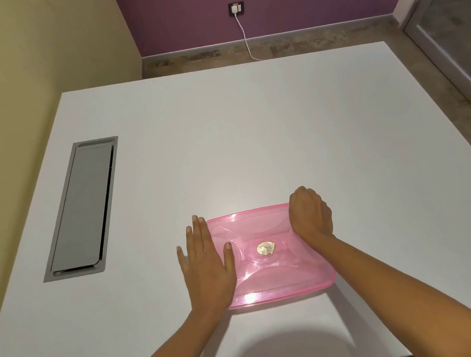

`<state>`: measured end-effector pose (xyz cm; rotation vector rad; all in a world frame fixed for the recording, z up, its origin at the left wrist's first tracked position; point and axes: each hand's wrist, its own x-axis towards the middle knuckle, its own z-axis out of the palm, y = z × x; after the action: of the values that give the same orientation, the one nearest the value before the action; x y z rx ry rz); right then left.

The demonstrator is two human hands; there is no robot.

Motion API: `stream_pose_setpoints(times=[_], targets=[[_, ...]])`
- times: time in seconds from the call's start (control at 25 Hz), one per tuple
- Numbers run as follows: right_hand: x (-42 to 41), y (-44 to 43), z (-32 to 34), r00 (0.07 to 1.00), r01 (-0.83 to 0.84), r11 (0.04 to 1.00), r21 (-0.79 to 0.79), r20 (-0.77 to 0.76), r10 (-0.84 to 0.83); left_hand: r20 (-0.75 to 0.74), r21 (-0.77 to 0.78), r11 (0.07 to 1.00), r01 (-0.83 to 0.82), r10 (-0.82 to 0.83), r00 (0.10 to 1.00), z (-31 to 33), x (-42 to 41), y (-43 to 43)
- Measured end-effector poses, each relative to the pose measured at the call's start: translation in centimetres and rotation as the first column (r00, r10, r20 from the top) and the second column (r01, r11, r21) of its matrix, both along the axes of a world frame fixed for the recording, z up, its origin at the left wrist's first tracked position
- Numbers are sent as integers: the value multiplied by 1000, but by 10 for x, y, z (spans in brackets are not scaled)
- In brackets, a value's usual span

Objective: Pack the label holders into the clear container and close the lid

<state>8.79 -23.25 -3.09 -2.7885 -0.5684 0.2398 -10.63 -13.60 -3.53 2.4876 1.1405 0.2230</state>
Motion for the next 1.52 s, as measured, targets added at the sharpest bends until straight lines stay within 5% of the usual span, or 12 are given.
stream_pose_setpoints(times=[0.32, 0.6, 1.32, 1.52], targets=[[-8, -6, 6, 995, 11, 996, 85, 96, -19, -22, 15, 1000, -21, 22, 1000, 2, -1, -1], [-53, -52, -1, 962, -261, 959, 114, 113, 249, -7, -7, 1000, -31, 30, 1000, 2, 0, -2], [-55, -50, 2, 972, -214, 957, 197, 137, 189, 69, -105, 994, -4, 11, 998, 6, -1, -3], [-45, -48, 9, 949, -265, 952, 152, 215, 230, 197, -108, 993, -56, 77, 977, 17, -2, 0]])
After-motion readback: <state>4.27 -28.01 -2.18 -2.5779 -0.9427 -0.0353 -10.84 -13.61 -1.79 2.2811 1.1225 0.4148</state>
